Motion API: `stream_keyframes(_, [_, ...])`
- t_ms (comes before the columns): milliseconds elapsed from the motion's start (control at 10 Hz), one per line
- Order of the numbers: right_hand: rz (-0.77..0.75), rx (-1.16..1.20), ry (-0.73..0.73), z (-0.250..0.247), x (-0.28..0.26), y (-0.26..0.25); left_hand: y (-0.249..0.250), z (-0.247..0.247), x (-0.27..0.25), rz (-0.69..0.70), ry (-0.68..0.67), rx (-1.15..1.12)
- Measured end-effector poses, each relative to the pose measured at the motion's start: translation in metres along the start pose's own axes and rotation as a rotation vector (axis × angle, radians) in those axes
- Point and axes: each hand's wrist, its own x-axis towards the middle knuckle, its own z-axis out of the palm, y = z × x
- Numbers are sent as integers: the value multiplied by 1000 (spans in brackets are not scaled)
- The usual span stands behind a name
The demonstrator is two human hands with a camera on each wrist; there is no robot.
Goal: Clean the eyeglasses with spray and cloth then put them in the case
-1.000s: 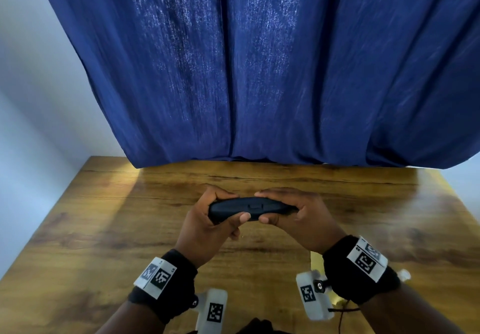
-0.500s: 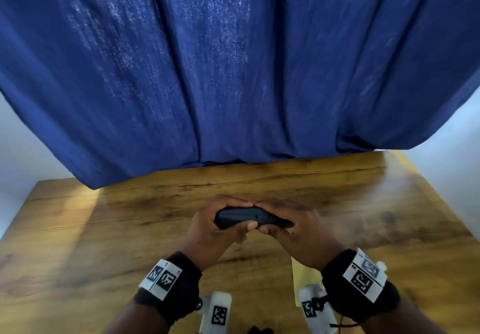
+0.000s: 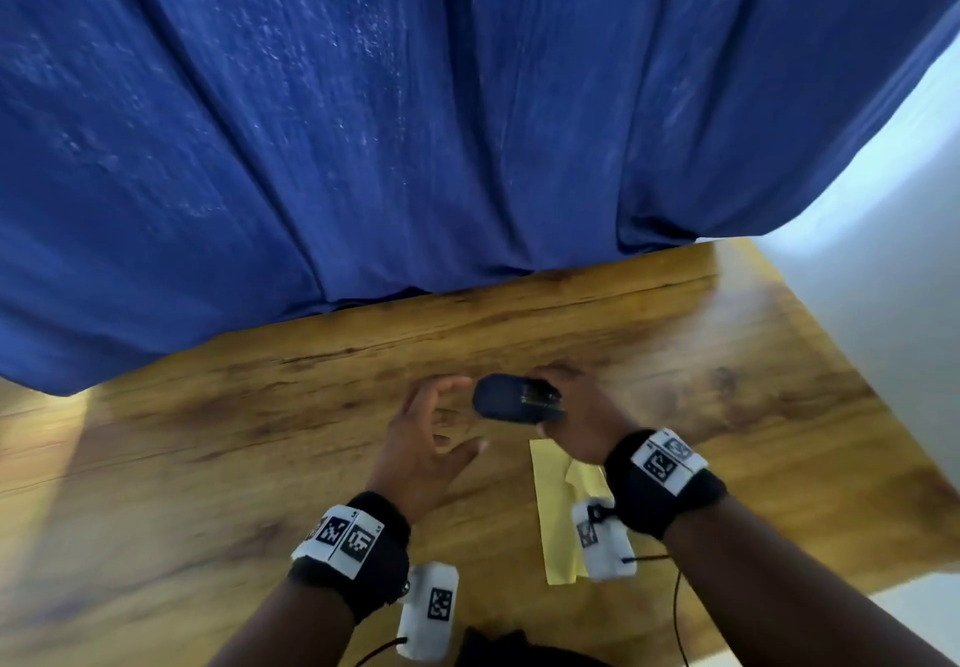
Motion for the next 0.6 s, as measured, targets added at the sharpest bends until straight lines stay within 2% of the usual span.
stream_keyframes(200, [236, -159, 61, 9, 34, 30, -9, -8, 1, -67, 36, 41])
stream_keyframes(300, [281, -211, 82, 15, 36, 32, -14, -13, -5, -95, 60, 77])
stream_keyframes(500, [268, -275, 69, 21, 28, 25, -20, -18, -15, -106, 132, 49])
stream_keyframes(600, [261, -236, 72, 20, 19, 22, -23, -21, -18, -92, 162, 50])
